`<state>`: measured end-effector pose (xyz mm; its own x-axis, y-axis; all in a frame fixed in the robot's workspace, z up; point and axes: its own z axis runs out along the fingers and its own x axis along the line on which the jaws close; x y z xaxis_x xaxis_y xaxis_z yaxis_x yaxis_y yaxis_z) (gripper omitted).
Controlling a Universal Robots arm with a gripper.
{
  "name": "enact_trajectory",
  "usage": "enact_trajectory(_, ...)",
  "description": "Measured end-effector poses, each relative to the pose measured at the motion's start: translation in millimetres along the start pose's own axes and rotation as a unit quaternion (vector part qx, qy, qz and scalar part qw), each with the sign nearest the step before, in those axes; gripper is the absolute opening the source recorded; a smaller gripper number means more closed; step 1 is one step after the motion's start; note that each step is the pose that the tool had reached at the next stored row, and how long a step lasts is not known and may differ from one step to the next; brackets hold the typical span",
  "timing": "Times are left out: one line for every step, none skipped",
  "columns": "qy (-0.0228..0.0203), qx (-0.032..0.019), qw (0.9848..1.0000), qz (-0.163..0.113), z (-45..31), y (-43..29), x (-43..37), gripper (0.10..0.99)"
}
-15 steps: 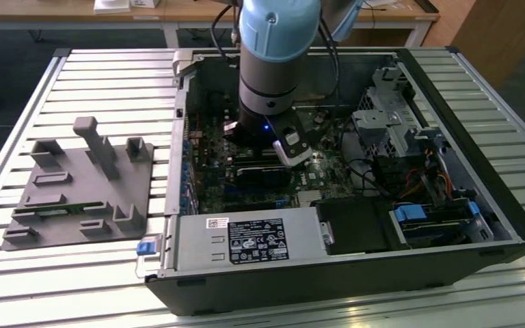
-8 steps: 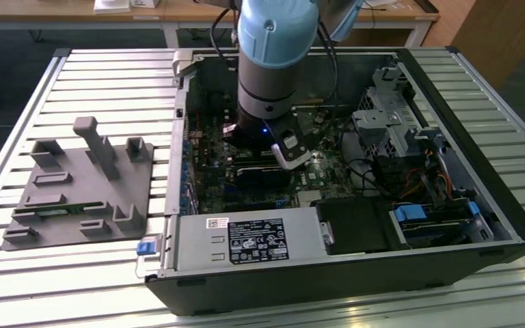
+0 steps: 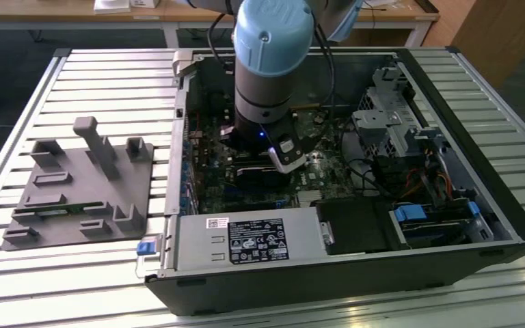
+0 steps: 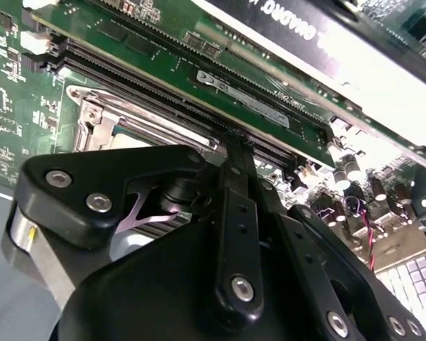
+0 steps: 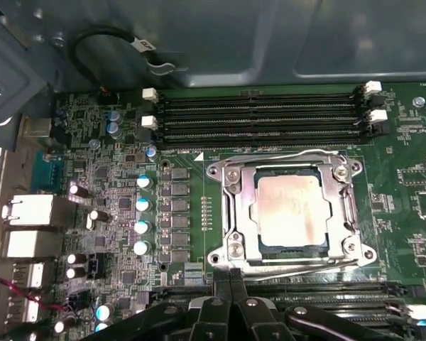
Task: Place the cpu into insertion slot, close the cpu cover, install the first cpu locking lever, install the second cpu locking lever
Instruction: 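Install the second cpu locking lever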
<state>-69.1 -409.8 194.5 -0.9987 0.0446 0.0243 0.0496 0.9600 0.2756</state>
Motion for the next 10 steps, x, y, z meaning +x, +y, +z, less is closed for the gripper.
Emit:
enact_trajectory(0.0,-0.0014,1.0,0.0,1.0,-0.4,0.0,0.106)
enact_trajectory(0.0001,-0.0026,1.0,0.0,1.9,-0.8,0.3,0.106)
enact_trajectory(0.0002,-0.0036,1.0,0.0,2.7,-1.1,0.6,0.106)
enact_trajectory(0.0005,-0.0048,1.0,0.0,3.2,-1.5,0.8,0.106)
enact_trajectory(0.0007,-0.0073,1.0,0.0,3.7,-1.7,1.2,0.106)
enact_trajectory(0.0005,-0.011,0.9999,0.0,4.7,-1.8,1.6,0.106)
enact_trajectory(0.0007,-0.014,0.9999,0.0,5.0,-2.0,2.0,0.106)
enact_trajectory(0.001,-0.0166,0.9999,0.0,5.5,-2.2,2.3,0.106)
enact_trajectory(0.0011,-0.0182,0.9998,0.0,6.3,-2.5,2.5,0.106)
enact_trajectory(0.0012,-0.0193,0.9998,0.0,7.1,-2.8,2.7,0.106)
